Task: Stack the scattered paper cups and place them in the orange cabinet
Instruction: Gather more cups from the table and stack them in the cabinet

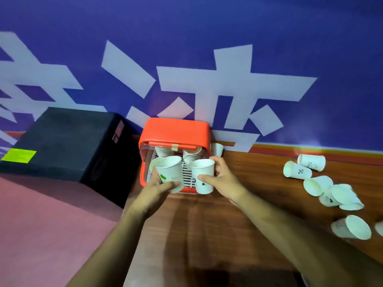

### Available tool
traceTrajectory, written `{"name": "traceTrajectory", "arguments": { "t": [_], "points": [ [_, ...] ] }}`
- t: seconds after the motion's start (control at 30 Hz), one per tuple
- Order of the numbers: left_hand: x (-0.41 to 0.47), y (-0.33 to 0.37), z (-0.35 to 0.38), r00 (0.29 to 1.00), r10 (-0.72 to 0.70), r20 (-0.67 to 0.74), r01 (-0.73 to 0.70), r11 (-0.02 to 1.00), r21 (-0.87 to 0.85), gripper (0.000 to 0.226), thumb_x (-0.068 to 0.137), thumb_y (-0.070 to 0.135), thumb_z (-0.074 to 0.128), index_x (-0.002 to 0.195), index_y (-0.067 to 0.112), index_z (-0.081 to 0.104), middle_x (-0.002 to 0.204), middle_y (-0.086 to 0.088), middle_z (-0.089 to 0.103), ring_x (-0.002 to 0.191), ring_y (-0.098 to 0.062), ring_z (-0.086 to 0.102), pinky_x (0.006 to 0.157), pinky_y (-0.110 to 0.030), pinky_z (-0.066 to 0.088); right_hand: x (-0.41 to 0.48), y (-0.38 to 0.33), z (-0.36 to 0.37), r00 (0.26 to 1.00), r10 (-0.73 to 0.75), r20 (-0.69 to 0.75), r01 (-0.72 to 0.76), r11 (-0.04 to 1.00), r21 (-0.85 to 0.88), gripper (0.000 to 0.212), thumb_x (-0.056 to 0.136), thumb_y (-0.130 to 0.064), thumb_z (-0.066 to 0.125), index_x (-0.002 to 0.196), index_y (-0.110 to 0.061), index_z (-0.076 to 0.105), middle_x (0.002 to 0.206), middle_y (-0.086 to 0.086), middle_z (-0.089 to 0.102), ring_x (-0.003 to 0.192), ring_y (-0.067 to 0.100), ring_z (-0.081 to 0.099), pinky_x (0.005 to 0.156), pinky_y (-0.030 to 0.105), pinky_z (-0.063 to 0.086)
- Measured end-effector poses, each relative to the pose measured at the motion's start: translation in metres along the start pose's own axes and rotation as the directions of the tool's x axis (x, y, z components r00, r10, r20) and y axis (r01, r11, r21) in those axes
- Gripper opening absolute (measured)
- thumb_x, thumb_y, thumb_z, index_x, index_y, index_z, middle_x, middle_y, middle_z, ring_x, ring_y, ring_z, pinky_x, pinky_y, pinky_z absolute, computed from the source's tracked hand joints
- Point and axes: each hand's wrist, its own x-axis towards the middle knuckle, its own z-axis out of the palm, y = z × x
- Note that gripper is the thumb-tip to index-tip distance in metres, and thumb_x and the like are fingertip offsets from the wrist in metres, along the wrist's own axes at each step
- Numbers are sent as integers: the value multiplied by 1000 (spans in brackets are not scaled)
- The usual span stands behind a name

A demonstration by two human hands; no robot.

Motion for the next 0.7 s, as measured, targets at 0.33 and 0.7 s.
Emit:
{"name": "traceTrajectory", "arguments": {
  "t": [0.33,0.7],
  "points": [
    [5,6,-117,985,25,-168,-29,999,-25,75,72,10,74,137,30,42,131,-12,63,125,-33,61,104,-47,50,49,-8,105,973,-184,-139,179,983,-44,66,69,-3,83,122,-21,48,123,-3,55,114,12,54,91,22,50],
    [23,-3,-161,989,25,-145,-16,998,62,82,70,19,81,140,27,40,135,-14,59,127,-33,59,109,-58,45,74,14,153,964,-211,-163,171,958,-232,72,70,-17,86,130,-24,46,121,-12,56,116,13,54,96,33,49]
  ]
}}
